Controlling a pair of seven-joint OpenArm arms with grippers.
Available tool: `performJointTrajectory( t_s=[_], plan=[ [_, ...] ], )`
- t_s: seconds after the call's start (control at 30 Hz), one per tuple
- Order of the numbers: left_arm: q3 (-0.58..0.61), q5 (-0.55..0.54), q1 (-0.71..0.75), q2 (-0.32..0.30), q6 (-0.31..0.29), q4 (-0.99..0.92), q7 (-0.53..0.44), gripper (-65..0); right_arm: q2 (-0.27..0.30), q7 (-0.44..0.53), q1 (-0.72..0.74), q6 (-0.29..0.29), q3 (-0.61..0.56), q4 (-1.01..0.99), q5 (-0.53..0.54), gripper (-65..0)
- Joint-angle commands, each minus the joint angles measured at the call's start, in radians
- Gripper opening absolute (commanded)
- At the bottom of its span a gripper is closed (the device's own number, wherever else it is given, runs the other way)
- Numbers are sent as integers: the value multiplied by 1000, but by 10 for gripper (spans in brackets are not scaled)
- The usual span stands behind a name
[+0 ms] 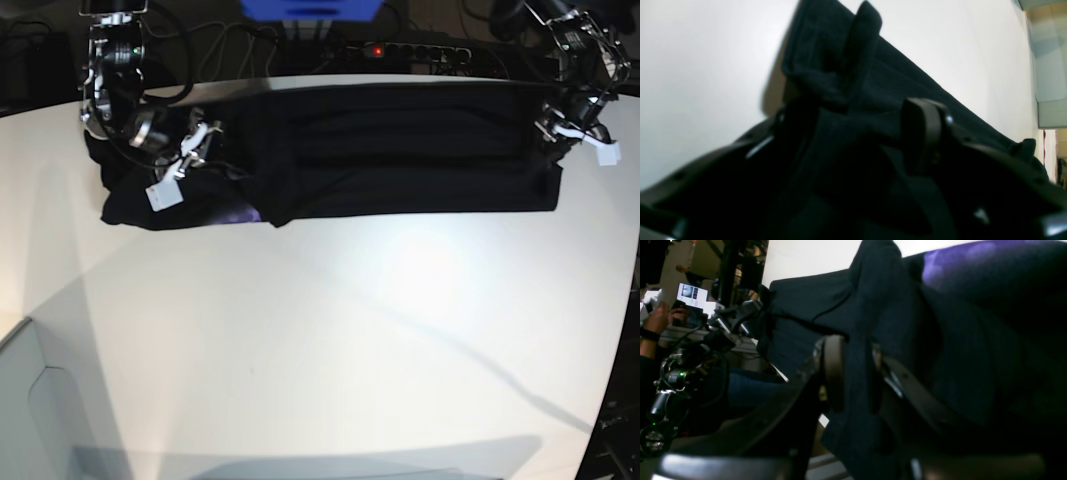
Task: Fold the T-shirt properly
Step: 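Regrasp the folded shirt end with the left gripper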
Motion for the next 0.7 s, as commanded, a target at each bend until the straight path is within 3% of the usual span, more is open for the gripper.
performJointTrajectory(
  t_s=[0.0, 0.27, 0.43, 0.6, 0.67],
  plan=[
    [12, 101, 22, 10, 23, -9, 91, -292, 5, 12, 4, 5, 1, 16, 27, -526],
    [5, 96, 16, 12, 20, -9, 68, -621, 6, 8, 4, 5, 1, 17, 27, -527],
    [5, 93, 17, 12, 17, -9, -24, -637, 6, 6, 4, 5, 1, 17, 29, -527],
    [5, 91, 17, 7, 15, 4, -32, -640, 8, 5, 4, 5, 1, 19, 30, -528],
    [5, 91, 17, 6, -13, 4, -32, -641, 8, 5, 4, 5, 1, 19, 30, -528]
  ],
)
